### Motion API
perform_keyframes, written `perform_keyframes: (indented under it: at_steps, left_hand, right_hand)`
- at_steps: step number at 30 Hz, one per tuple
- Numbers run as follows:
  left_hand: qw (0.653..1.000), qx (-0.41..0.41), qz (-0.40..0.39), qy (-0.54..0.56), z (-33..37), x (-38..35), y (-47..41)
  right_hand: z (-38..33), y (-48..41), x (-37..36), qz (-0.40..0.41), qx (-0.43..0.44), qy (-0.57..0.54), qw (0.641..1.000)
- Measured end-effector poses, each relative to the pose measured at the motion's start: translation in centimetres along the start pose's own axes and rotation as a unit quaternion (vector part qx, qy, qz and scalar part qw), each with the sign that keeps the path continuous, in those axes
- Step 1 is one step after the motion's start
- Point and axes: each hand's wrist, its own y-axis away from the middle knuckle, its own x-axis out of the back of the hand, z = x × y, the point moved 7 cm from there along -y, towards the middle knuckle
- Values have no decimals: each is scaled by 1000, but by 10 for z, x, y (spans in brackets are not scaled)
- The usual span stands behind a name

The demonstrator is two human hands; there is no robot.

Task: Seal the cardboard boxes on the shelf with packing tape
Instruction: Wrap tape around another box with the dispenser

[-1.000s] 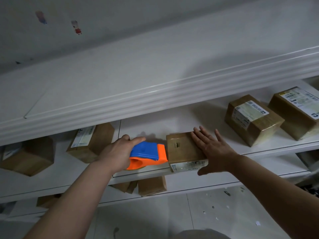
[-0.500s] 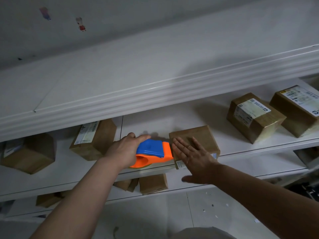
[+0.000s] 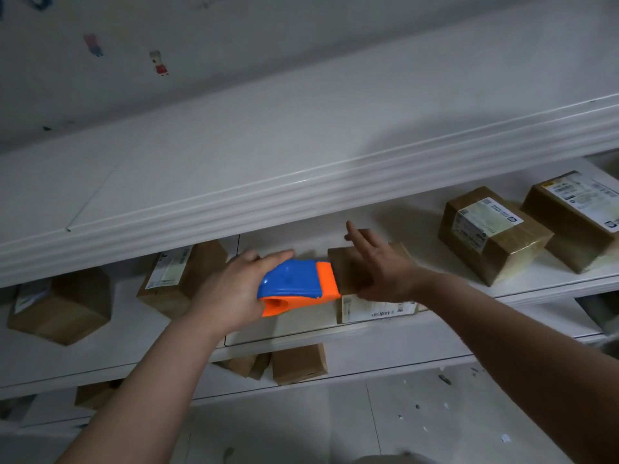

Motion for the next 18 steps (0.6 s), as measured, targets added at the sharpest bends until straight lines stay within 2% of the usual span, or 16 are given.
perform_keyframes:
  at_steps: [3, 6, 13, 18]
  left_hand:
    - [998, -31, -33, -41, 24, 4, -9]
    - [997, 1, -66, -31, 19, -5, -15]
    - [995, 84, -56, 16, -22, -22, 13]
    - [994, 92, -44, 31, -31, -42, 29]
  right_hand:
    - [17, 6, -8, -106, -64, 74, 990]
    - [17, 1, -21, -152, -63, 159, 973]
    - [1, -14, -56, -156, 7, 266, 951]
    - [1, -23, -67, -171, -7, 280, 945]
